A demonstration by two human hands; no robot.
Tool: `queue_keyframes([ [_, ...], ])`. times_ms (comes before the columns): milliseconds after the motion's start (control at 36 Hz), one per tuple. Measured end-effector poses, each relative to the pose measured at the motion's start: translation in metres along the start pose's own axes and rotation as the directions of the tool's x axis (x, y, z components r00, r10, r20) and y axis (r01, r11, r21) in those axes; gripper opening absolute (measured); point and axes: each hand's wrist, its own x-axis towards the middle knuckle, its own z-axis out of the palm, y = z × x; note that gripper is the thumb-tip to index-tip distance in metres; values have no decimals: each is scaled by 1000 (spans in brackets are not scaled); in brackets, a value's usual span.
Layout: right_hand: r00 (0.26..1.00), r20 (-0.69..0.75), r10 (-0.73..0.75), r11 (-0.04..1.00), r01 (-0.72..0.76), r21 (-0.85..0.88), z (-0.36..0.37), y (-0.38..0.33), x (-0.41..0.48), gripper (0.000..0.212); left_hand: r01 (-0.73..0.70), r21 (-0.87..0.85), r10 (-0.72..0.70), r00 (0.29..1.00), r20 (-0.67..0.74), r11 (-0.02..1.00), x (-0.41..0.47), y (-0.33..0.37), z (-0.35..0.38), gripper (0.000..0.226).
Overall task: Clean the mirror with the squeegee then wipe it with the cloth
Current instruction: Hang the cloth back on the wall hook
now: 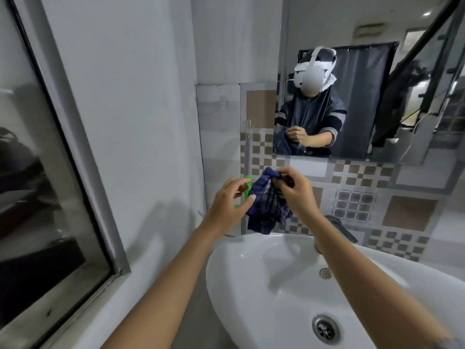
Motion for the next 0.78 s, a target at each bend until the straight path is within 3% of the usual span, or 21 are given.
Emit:
queue_keyframes([
  [111, 991, 124, -50, 998, 53, -21, 2, -15, 4, 19, 70, -100, -64, 996, 68, 993, -6, 9, -4, 41],
  [194, 981, 183, -70, 996, 78, -33, 5, -24, 5, 19, 105, -185, -99, 994, 41, 977, -5, 13, -7, 43],
  [361, 973, 182, -140, 987, 153, -56, 10, -39, 10, 17, 169, -311, -166, 985, 38, 935, 1, 9, -16, 39],
  [528, 975, 149, -163, 978, 179, -104, 14, -40, 25, 20, 99, -316, -104, 995, 2, 944, 12, -7, -24, 27],
  [778, 992, 74, -105, 981, 116, -156, 29, -44, 60, 18, 114, -258, -124, 992, -24, 959, 41, -42, -34, 13],
])
